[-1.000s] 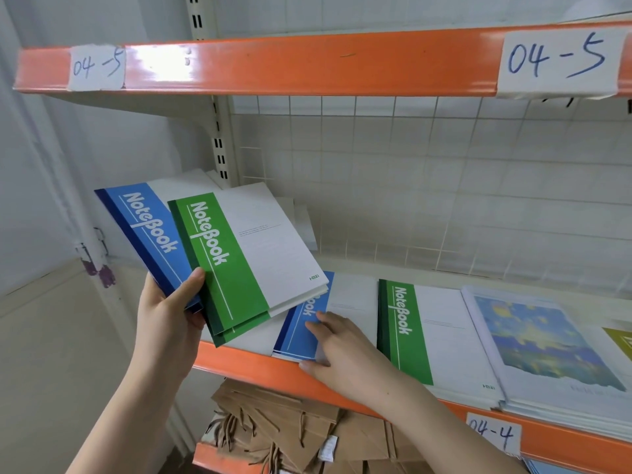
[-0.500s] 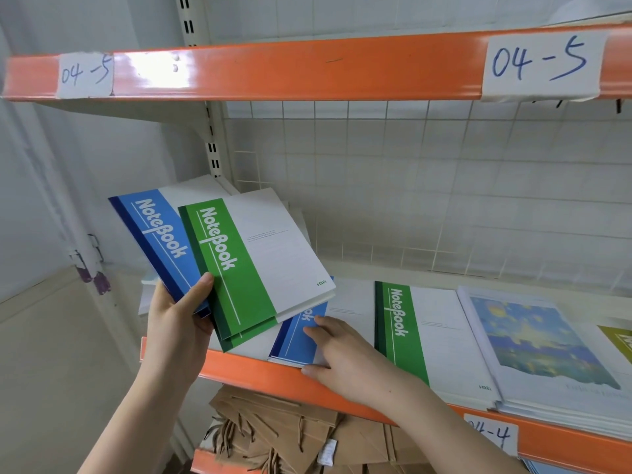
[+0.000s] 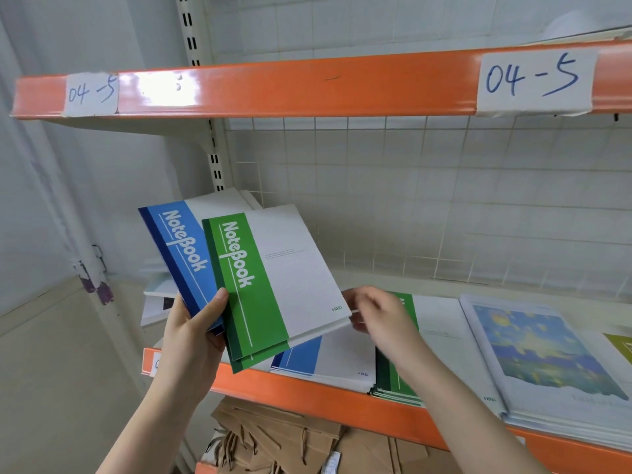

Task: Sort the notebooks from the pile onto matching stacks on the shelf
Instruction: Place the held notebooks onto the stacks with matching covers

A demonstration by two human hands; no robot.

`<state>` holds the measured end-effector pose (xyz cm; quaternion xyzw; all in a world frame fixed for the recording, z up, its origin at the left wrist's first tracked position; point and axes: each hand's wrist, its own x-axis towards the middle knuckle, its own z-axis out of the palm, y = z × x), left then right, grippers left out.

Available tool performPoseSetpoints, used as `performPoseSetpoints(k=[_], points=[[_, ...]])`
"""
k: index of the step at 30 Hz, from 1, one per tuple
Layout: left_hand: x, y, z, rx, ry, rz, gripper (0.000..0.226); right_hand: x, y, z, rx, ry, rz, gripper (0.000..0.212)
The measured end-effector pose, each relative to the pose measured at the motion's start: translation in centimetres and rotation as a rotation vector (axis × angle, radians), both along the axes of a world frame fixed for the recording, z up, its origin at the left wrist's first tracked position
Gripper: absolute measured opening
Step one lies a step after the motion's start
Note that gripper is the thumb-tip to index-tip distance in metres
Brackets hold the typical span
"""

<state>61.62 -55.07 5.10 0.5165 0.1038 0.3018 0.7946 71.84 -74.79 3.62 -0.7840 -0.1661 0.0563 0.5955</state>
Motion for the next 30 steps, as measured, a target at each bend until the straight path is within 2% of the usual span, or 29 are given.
performPoseSetpoints(k=[2, 5, 9, 15, 21, 24, 26, 30], points=[[0.0, -0.6, 0.0, 0.035, 0.02, -0.041, 0.026, 0.1, -0.9, 1.1, 0.228, 0.215, 0.075, 0.026], [0.2, -2.1, -0.2, 0.058, 0.049, -0.105, 0.029, 0.1, -1.2, 0.9, 0.047, 0.132, 0.124, 0.031], [1.0, -3.9, -0.6, 0.061, 0.069, -0.163, 0.028, 0.1, -2.2, 0.4, 0.091, 0.189, 0.01, 0.021], [2.4, -6.2, -1.6, 0.025, 0.103, -0.205, 0.029, 0.7, -5.7, -0.4, 0.014, 0.072, -0.222, 0.019], [3.5, -6.7, -1.7, 0.044, 0.092, -0.15, 0.035, 1.7, -10.7, -0.3, -0.016, -0.033, -0.516, 0.01], [3.9, -5.9, -1.2, 0.071, 0.041, -0.051, 0.034, 2.0, -12.8, -0.7, -0.145, -0.101, -0.573, 0.021], [4.1, -5.5, -0.8, 0.106, 0.007, 0.019, 0.037, 2.0, -13.6, -1.1, -0.287, -0.102, -0.535, 0.027], [4.2, -5.0, -0.4, 0.117, -0.04, 0.081, 0.04, 1.5, -13.4, -2.2, -0.727, -0.146, -0.471, 0.036]])
